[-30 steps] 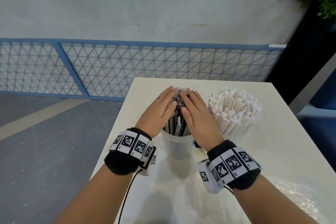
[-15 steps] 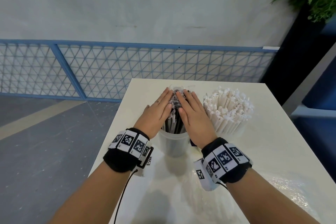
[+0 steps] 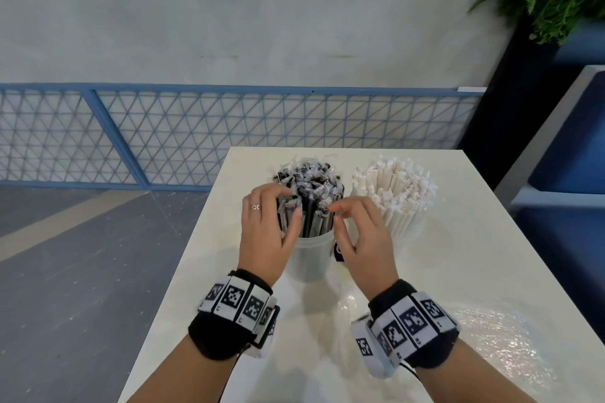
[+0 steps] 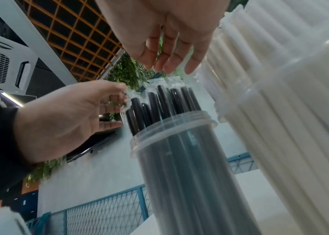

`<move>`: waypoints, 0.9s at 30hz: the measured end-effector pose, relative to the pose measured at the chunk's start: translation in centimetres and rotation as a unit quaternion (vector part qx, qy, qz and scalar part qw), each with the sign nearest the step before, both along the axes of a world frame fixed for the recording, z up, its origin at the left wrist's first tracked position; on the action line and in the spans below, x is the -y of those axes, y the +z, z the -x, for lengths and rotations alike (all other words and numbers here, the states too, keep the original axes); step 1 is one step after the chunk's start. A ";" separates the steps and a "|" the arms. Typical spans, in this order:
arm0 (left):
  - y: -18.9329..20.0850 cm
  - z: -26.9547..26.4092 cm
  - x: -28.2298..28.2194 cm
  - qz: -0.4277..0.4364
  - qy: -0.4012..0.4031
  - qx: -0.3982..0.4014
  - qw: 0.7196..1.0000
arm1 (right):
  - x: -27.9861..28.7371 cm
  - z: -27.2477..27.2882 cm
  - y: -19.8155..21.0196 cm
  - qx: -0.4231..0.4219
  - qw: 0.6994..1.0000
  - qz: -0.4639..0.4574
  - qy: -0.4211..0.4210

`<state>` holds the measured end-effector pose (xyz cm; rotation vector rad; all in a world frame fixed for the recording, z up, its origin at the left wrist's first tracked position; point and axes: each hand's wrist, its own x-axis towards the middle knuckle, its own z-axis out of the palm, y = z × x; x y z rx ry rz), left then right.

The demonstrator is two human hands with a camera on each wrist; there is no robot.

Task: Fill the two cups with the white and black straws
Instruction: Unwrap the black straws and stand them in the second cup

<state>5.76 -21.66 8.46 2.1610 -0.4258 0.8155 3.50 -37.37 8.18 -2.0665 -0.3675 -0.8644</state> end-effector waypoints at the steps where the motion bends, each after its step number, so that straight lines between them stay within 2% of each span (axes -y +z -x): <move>1: -0.3 0.2 0.3 -0.014 -0.004 0.016 1.000 | 0.1 0.1 -0.3 0.000 1.000 0.003 0.001; 11: -3.0 2.5 0.8 -0.096 0.023 0.039 0.994 | 1.5 2.1 -2.8 -0.034 0.999 0.025 -0.027; 16: -4.6 4.4 2.3 -0.167 -0.073 0.062 0.981 | 3.2 3.6 -4.3 -0.060 0.997 0.032 -0.035; 19: -6.0 5.4 3.5 -0.196 -0.150 -0.025 0.969 | 5.2 4.5 -5.6 -0.136 0.987 0.065 -0.050; 21: -6.6 5.9 4.5 -0.213 -0.179 -0.124 0.953 | 6.9 5.1 -6.6 -0.233 0.965 0.115 -0.047; 22: -7.0 6.1 5.1 -0.224 -0.187 -0.175 0.940 | 7.7 5.4 -7.0 -0.295 0.941 0.156 -0.049; 25: -8.2 6.5 7.0 -0.272 -0.187 -0.314 0.890 | 9.8 6.0 -7.9 -0.472 0.836 0.268 -0.084; 27: -9.0 6.9 8.3 -0.299 -0.182 -0.377 0.858 | 10.9 6.2 -8.6 -0.524 0.794 0.294 -0.091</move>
